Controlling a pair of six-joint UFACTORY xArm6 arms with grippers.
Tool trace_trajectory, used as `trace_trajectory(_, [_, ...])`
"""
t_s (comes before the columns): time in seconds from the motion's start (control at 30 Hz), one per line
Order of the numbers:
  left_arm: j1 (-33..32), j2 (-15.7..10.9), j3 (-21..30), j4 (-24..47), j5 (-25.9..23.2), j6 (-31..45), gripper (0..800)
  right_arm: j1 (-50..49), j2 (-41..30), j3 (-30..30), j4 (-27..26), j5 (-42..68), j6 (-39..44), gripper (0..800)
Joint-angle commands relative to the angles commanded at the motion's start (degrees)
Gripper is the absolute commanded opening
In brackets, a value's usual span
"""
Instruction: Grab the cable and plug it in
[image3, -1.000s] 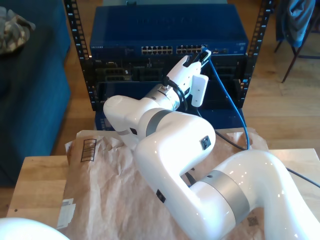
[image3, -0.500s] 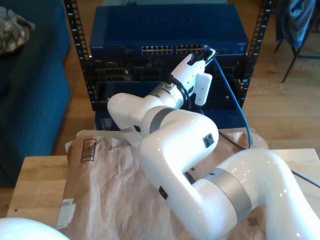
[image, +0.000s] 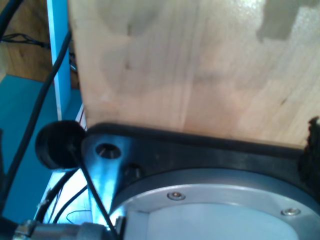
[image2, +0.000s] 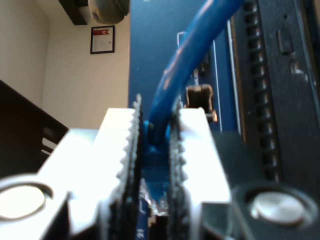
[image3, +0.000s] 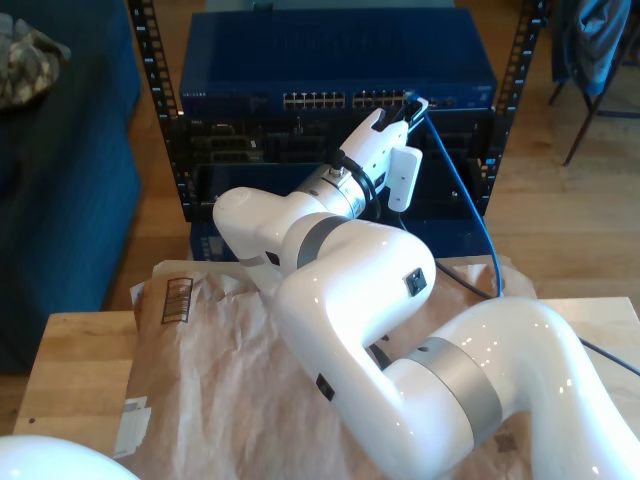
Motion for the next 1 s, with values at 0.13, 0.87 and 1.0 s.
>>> trace_trajectory(0.13, [0.0, 0.0, 0.0, 0.0, 0.0, -0.1, 800, -0.1, 0.0, 0.0, 0.1, 0.0, 0.0, 0])
trace_trajectory(0.87, [0.0, 0.0, 0.0, 0.0, 0.0, 0.0, 800, 0.4, -0.1, -0.3, 0.1, 0.0, -0.1, 0])
trace_trajectory(1.0, [0.0, 0.0, 0.0, 0.0, 0.0, -0.1, 800, 0.0, 0.1, -0.2, 0.1, 0.0, 0.0, 0])
